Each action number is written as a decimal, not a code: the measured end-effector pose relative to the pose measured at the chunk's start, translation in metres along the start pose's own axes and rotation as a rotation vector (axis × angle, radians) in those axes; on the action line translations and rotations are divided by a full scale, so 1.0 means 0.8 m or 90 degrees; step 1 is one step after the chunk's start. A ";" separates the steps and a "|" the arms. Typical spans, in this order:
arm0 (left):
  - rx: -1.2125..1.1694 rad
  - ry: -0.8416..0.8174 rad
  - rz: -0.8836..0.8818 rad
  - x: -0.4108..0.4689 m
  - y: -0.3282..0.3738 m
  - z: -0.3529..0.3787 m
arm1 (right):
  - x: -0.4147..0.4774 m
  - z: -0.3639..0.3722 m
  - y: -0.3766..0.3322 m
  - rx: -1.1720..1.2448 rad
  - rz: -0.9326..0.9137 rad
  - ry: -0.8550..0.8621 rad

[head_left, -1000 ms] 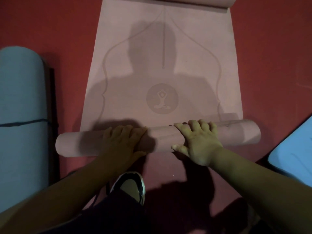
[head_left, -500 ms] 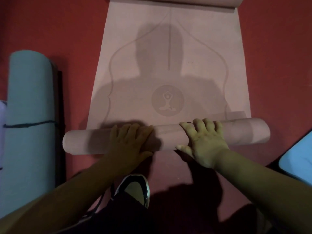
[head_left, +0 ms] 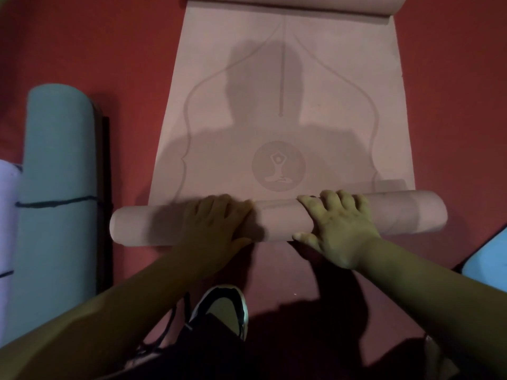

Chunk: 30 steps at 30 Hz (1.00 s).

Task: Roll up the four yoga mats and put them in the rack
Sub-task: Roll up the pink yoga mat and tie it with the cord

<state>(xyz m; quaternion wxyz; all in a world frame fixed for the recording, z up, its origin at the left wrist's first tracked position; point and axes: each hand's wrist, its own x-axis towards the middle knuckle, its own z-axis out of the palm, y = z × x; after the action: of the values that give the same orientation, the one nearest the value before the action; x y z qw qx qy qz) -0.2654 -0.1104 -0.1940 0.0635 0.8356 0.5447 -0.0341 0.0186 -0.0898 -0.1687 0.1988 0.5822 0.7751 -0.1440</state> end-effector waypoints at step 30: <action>-0.020 0.016 -0.004 0.023 -0.013 0.007 | 0.006 0.018 0.003 0.046 0.036 0.150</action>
<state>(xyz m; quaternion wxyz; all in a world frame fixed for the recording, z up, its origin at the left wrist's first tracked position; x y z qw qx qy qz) -0.2675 -0.0903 -0.2024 0.0698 0.8330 0.5486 -0.0151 0.0220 -0.0915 -0.1837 0.0896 0.6237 0.7705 -0.0966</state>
